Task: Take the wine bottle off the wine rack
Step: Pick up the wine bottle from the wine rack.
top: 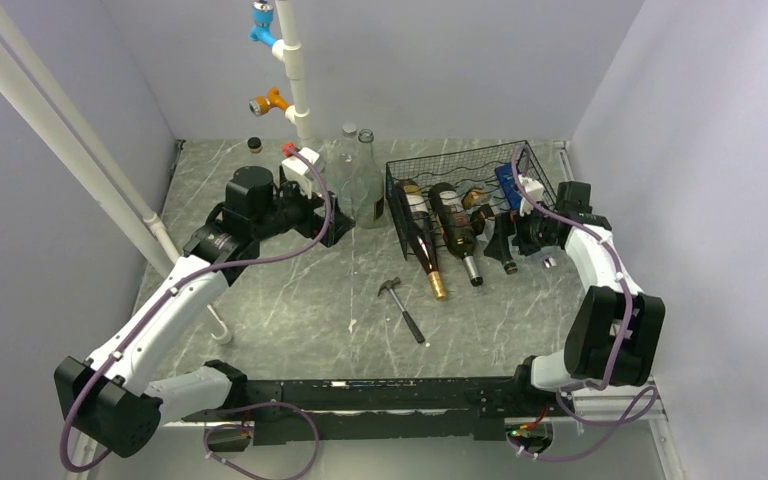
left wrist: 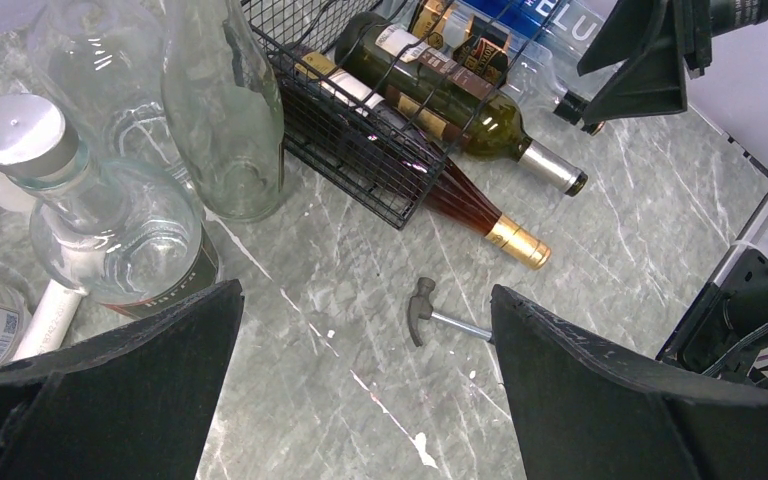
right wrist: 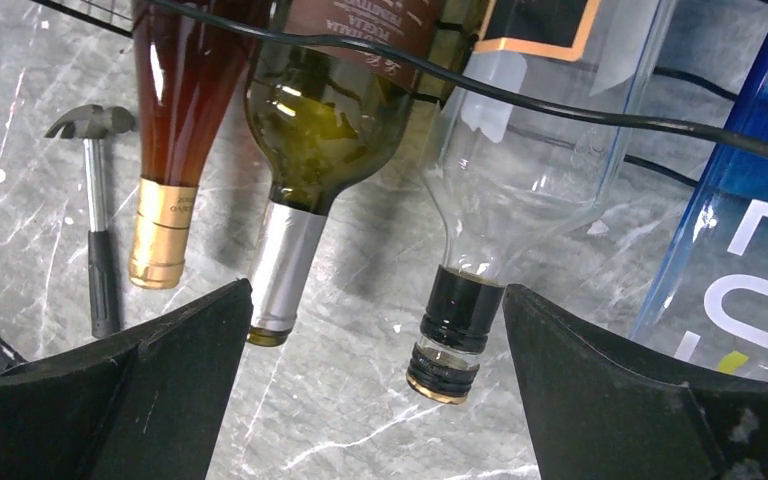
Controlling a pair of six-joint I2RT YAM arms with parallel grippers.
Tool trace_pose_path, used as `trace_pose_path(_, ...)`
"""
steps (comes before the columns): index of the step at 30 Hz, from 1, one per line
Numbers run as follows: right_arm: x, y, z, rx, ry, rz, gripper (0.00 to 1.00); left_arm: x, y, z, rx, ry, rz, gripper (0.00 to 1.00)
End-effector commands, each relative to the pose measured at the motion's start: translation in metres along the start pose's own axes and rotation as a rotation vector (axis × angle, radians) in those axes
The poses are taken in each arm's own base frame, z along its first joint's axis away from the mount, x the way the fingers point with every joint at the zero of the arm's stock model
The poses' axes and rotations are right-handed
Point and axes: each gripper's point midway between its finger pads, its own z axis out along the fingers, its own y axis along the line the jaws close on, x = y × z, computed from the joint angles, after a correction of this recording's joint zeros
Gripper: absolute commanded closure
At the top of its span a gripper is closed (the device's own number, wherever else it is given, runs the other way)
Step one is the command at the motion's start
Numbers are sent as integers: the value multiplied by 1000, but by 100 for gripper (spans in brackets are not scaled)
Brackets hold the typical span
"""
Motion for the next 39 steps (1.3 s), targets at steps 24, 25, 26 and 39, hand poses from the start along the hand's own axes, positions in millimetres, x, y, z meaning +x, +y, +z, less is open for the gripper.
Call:
trace_pose_path(24,11,-48,42,103,43,176,26,-15,0,-10,-14,-66,35,1)
trace_pose_path(25,12,-47,44,100,44,183,28,-15,0,-10,-13,-67,35,1)
trace_pose_path(26,14,-47,45,95,46,191,29,-15,-1,-10,-13,-67,36,0)
trace_pose_path(39,28,-43,62,48,82,264,36,-16,0,-12,-15,-71,38,0)
